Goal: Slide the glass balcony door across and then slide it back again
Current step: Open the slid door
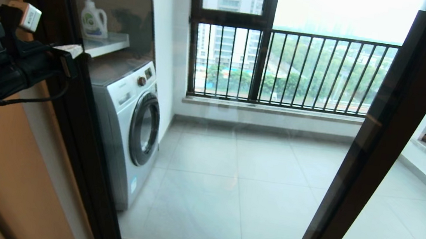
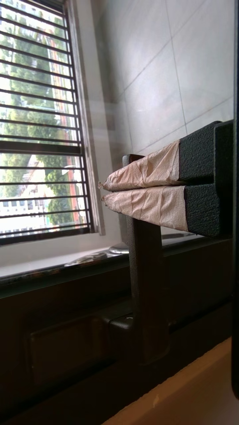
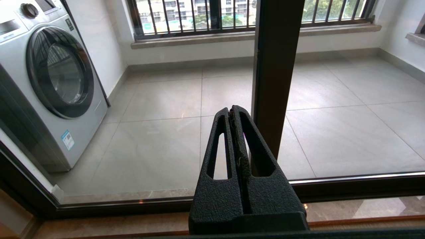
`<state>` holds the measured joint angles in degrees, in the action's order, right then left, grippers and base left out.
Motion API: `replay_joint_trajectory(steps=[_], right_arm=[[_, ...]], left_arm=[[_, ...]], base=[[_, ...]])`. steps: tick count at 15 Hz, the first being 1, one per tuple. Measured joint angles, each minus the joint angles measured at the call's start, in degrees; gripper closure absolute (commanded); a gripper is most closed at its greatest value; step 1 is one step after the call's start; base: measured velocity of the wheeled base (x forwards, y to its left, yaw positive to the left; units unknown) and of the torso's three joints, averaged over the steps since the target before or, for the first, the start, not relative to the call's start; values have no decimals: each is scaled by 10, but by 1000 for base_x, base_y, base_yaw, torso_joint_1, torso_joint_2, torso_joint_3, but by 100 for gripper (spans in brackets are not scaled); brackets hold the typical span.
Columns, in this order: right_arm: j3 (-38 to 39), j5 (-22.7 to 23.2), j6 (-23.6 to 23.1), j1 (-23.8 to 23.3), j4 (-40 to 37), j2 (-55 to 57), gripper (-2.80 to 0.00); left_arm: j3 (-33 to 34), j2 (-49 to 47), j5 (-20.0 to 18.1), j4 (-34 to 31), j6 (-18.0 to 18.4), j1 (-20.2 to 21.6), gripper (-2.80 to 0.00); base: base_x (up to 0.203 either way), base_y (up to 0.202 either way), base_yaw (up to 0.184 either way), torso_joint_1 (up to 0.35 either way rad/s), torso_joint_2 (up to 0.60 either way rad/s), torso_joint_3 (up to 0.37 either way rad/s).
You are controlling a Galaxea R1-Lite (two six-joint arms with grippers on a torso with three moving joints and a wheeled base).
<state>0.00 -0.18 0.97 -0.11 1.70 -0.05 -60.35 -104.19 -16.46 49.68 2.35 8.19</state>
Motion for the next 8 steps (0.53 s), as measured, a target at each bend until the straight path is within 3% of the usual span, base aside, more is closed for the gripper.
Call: replay_joint_trajectory(steps=[8], right_arm=[[0,0,0,0,-1,0,0]], left_arm=[[8,-38,1,-10,4,17,0]], base=[[0,0,0,0,0,0]])
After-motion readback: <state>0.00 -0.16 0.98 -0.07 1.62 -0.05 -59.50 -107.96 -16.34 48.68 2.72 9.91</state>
